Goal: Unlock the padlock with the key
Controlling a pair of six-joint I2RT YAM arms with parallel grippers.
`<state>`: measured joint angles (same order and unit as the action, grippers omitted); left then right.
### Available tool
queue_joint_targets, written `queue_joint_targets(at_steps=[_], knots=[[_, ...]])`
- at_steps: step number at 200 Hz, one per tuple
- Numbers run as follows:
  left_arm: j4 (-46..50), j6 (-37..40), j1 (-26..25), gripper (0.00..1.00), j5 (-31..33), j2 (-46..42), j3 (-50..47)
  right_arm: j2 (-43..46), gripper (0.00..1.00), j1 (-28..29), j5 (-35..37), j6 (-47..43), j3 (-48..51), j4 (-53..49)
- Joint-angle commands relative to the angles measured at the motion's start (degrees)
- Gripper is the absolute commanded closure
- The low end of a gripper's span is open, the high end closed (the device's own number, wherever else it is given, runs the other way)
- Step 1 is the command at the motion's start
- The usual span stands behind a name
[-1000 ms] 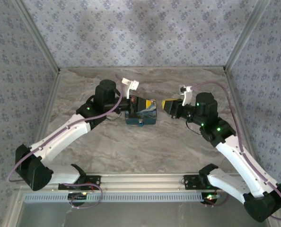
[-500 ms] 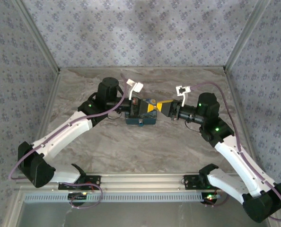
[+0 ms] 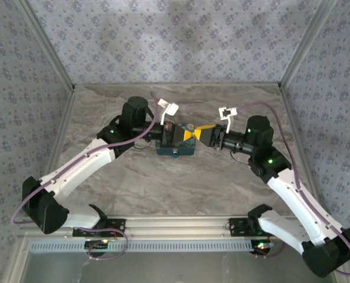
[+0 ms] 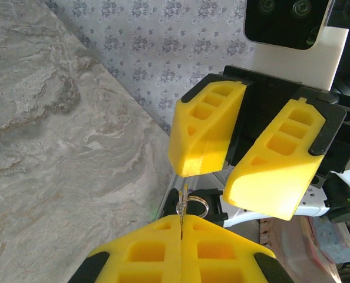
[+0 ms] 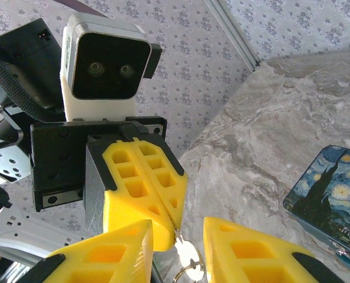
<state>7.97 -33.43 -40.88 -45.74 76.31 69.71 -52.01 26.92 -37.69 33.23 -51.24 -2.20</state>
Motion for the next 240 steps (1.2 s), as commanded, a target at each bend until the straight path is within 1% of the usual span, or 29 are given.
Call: queue_joint_targets(at_steps=[1,43,71,96,119,134,154,186,225,230,236,240], knots=[[-0.7,1.2,-0.2,1.00,-1.6,-0.4,1.8,-0.2,0.69,0.2,-0.2,-0.9,0.3,-0.5],[-1.1,1.1,-0.2,1.00,-2.0,-0.4,1.7,-0.4,0.64,0.0,0.7,-1.2,0.8,-0.9],[-1.1,1.1,-0.2,1.00,-1.9,-0.4,1.6,-0.6,0.74,0.0,-0.4,-0.8,0.4,-0.2],[-1.3,1.2,-0.2,1.00,-1.6,-0.4,1.6,-1.2,0.75,0.0,-1.2,-1.0,0.3,-0.3],[-1.3,1.2,-0.2,1.00,-1.6,-0.3,1.7,-1.1,0.80,0.2,-1.5,-1.0,0.6,0.2],[-1.1,1.3,-0.2,1.00,-1.6,-0.2,1.8,-1.1,0.80,0.3,-1.8,-1.2,0.6,0.1],[-1.0,1.4,-0.2,1.00,-1.6,-0.1,1.9,-0.8,0.85,0.3,-1.4,-1.2,0.7,0.0],[-0.9,1.1,-0.2,1.00,-1.3,-0.1,1.9,0.1,1.00,0.3,-0.2,-1.3,1.0,0.1],[-2.1,0.2,-0.2,1.00,-0.8,-0.3,0.9,0.5,1.00,0.3,1.2,0.8,2.5,3.1],[-2.3,0.0,-0.2,0.95,-0.7,-0.4,0.8,0.5,1.00,0.4,1.3,1.2,2.7,3.8],[-2.3,0.0,-0.2,0.84,-0.4,-0.4,0.8,0.5,1.00,0.4,1.6,1.6,3.0,4.4],[-2.3,-0.1,-0.2,0.81,-0.2,-0.5,0.7,0.7,1.00,0.4,2.0,1.8,3.2,4.8]])
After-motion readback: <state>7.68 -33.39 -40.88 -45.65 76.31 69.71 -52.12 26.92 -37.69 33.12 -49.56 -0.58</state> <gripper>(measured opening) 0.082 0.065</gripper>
